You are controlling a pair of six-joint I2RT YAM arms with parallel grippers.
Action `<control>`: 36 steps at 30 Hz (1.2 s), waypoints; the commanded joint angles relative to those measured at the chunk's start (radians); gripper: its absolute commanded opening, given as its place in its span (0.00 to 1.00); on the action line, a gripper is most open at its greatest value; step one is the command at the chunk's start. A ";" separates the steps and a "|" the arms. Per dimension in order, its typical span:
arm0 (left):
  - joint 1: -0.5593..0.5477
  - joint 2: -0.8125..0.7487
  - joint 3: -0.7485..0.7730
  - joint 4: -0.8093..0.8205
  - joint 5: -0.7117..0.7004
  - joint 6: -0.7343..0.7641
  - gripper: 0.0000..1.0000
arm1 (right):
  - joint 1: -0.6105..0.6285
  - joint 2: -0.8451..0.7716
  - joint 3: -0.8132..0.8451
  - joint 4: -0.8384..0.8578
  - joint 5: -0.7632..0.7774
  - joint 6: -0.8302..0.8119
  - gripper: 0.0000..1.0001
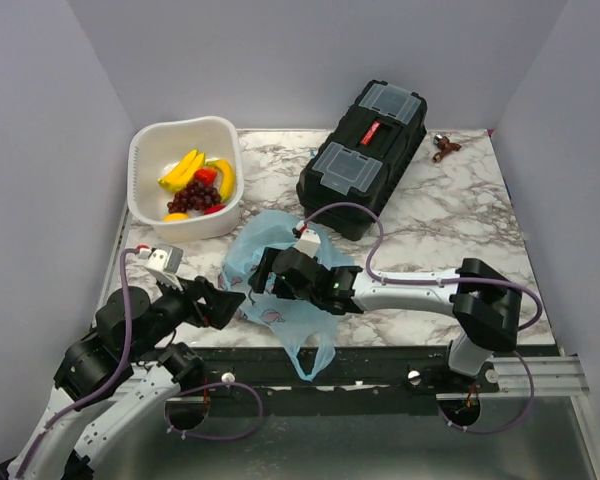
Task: Take the fake fruits out of the plastic bag
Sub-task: Adjust the plastic bag at the center of the board.
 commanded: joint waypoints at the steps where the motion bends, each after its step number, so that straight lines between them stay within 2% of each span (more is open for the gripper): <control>1: 0.005 -0.048 -0.053 -0.002 0.056 -0.042 0.99 | -0.013 0.062 -0.002 0.215 0.168 0.007 0.95; 3: 0.006 -0.067 -0.080 0.016 0.079 -0.059 0.99 | -0.020 0.099 0.007 0.272 0.185 -0.055 0.97; 5: 0.006 -0.077 -0.104 0.037 0.111 -0.075 0.99 | -0.042 0.128 -0.003 0.359 0.141 -0.099 0.95; 6: 0.005 -0.080 -0.115 0.045 0.123 -0.080 0.99 | -0.051 0.136 -0.010 0.405 0.121 -0.104 0.90; 9: 0.005 -0.082 -0.156 0.069 0.153 -0.094 0.99 | -0.070 0.137 -0.014 0.493 0.051 -0.160 0.57; 10: 0.005 -0.081 -0.172 0.081 0.161 -0.097 0.99 | -0.070 0.131 0.001 0.500 0.042 -0.188 0.49; 11: 0.006 -0.081 -0.189 0.097 0.172 -0.105 0.99 | -0.070 0.126 0.013 0.499 0.040 -0.222 0.46; 16: 0.005 -0.059 -0.263 0.198 0.174 -0.170 0.99 | -0.117 0.103 0.080 0.466 0.089 -0.362 0.21; 19: 0.005 0.007 -0.350 0.352 0.181 -0.240 0.97 | -0.190 0.116 0.114 0.438 0.064 -0.408 0.11; 22: 0.005 0.130 -0.405 0.519 0.159 -0.263 0.92 | -0.246 0.120 0.129 0.422 0.015 -0.444 0.09; 27: 0.012 0.382 -0.393 0.768 0.107 -0.149 0.82 | -0.282 0.102 0.112 0.409 -0.066 -0.464 0.09; 30: 0.021 0.502 -0.324 0.759 0.044 -0.104 0.75 | -0.285 0.090 0.093 0.390 -0.091 -0.474 0.09; 33: 0.042 0.536 -0.299 0.745 -0.002 -0.100 0.69 | -0.289 0.070 0.071 0.376 -0.097 -0.497 0.11; 35: 0.057 0.527 -0.337 0.833 0.067 -0.086 0.73 | -0.294 0.057 0.080 0.333 -0.122 -0.522 0.21; 36: 0.065 0.534 -0.352 0.879 0.108 -0.086 0.75 | -0.294 0.052 0.094 0.301 -0.132 -0.534 0.33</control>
